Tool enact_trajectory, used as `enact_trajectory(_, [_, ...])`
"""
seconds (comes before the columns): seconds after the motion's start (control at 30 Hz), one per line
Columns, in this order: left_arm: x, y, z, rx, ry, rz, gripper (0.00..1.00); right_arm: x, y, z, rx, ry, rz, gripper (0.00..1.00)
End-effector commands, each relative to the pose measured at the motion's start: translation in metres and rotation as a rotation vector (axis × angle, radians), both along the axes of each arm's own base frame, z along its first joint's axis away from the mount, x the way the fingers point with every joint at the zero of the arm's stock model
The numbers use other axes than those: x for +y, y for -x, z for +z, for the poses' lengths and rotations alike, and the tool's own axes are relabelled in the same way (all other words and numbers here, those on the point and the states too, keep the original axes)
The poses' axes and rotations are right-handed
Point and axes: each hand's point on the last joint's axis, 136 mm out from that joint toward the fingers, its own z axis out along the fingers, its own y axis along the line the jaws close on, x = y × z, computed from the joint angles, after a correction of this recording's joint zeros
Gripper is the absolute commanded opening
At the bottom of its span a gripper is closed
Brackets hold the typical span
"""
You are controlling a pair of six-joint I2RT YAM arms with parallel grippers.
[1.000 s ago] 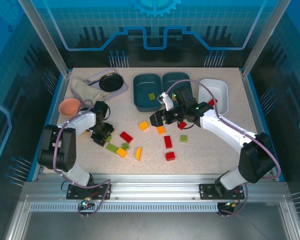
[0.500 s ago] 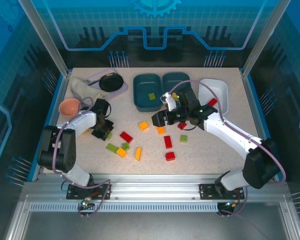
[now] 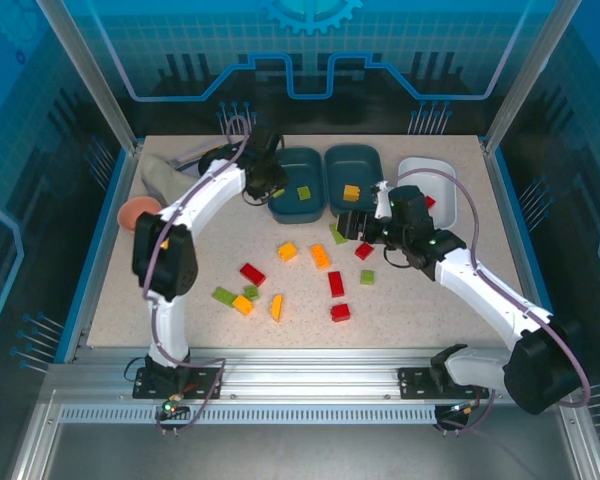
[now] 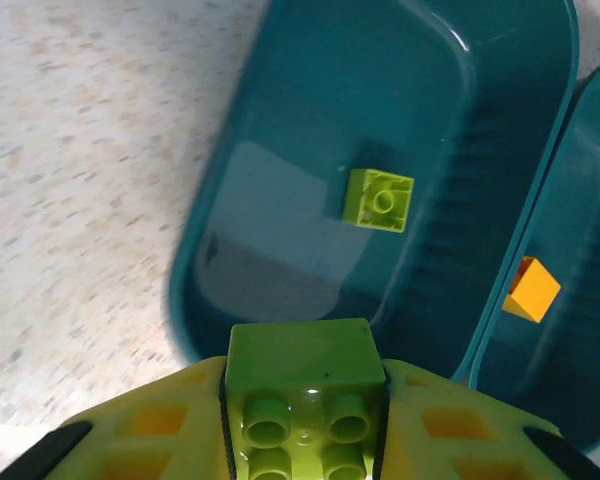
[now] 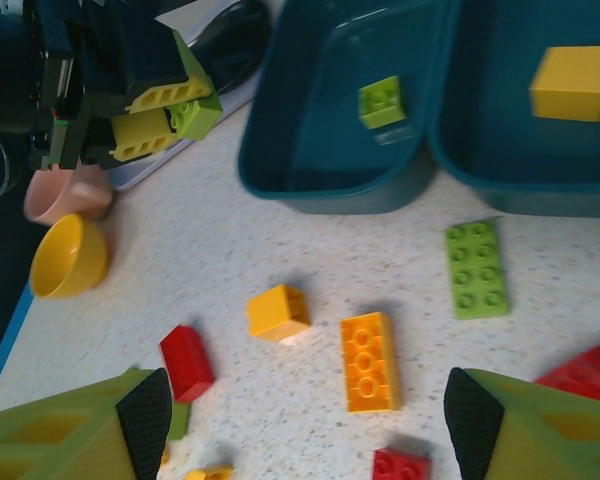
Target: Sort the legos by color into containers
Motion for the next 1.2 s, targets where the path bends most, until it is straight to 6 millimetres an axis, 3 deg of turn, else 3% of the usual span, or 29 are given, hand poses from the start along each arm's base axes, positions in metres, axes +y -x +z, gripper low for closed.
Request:
enact_trajectory(0.0, [-0.01, -0.006, -0.021, 0.074, -0.056, -0.089, 0.31, -0.026, 0.003, -0.015, 0.072, 0.05, -0.107, 0.74])
enact_trajectory(0.27, [-0.028, -0.041, -0.064, 0.109, -0.086, -0.141, 0.36, -0.047, 0.018, -0.032, 0.144, 0.07, -0.142, 0.74])
enact_trajectory(0.4, [-0.03, -0.047, -0.077, 0.121, -0.085, -0.138, 0.39, -0.053, 0.024, -0.042, 0.187, 0.109, -0.139, 0.74])
enact_trajectory(0.5, [-0.034, -0.048, -0.077, 0.119, -0.07, -0.137, 0.52, -0.061, 0.032, -0.06, 0.263, 0.177, -0.141, 0.74])
enact_trajectory(0.57, [-0.036, -0.049, -0.07, 0.107, -0.057, -0.135, 0.6, -0.068, 0.041, -0.077, 0.344, 0.245, -0.132, 0.73])
enact_trajectory(0.7, [-0.039, -0.051, -0.042, 0.055, -0.028, -0.135, 0.65, -0.071, 0.046, -0.095, 0.435, 0.32, -0.104, 0.71])
enact_trajectory(0.9, [-0.054, -0.042, 0.026, -0.076, 0.032, -0.175, 0.69, -0.071, 0.035, -0.108, 0.474, 0.332, -0.161, 0.71])
enact_trajectory(1.03, [-0.064, -0.013, 0.053, -0.14, 0.046, -0.248, 0.72, -0.066, 0.016, -0.118, 0.514, 0.32, -0.253, 0.73])
enact_trajectory(1.17, [-0.061, 0.028, 0.054, -0.171, 0.104, -0.271, 0.73, -0.063, -0.001, -0.13, 0.573, 0.297, -0.37, 0.75])
